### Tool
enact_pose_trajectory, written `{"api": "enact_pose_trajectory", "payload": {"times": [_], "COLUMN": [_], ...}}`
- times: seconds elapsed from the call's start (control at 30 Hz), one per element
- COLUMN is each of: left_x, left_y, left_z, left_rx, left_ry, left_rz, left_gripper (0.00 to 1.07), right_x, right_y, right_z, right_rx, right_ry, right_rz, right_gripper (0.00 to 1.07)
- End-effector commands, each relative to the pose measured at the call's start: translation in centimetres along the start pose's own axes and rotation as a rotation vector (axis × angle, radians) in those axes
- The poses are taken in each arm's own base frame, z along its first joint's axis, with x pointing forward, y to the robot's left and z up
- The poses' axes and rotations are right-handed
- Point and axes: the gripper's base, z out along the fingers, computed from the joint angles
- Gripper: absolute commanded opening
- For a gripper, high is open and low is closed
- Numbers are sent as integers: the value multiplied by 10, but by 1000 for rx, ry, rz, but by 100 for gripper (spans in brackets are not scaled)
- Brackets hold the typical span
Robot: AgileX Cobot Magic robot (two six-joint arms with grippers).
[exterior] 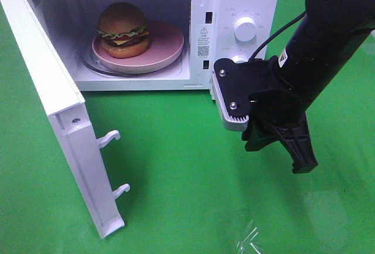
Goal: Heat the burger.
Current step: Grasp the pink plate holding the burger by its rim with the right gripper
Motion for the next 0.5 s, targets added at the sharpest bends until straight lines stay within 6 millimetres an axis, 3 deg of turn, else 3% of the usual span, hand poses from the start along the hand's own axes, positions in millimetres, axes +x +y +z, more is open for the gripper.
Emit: {"api": "enact_pose_trajectory", "payload": {"times": [0.03, 0.13, 0.17, 0.2, 0.23, 0.27, 0.3, 0.33, 0.43, 0.5], "left_x": [1, 1, 1, 1, 1, 1, 1, 1, 1, 1], "left_y": [0, 0, 0, 0, 0, 0, 0, 0, 0, 0], "left_z": [-2, -2, -2, -2, -2, -2, -2, -2, -2, -2], "left_rx": [-5, -5, -5, -5, -5, -5, -5, -5, -5, -5], "left_ry": [-28, -28, -28, -28, -28, -28, -28, -28, -28, -28], "left_rz": [-5, -5, -5, -5, -5, -5, -5, -5, -5, -5], "left_gripper": [100, 100, 100, 100, 100, 100, 100, 100, 100, 100], "right_x": [2, 6, 6, 7, 7, 6, 6, 5, 4, 4], "right_y": [-4, -8, -8, -10, -10, -11, -11, -13, -14, -16], "right_z": [-3, -3, -3, -3, -3, -3, -3, -3, -4, -4], "right_rx": [30, 75, 75, 92, 92, 109, 109, 127, 141, 162], "right_ry": [13, 52, 52, 65, 65, 63, 63, 54, 46, 34], "right_rz": [-66, -111, -111, -112, -112, -98, -98, -79, -64, -29], "right_gripper": [23, 37, 37, 46, 46, 56, 56, 66, 75, 89]}}
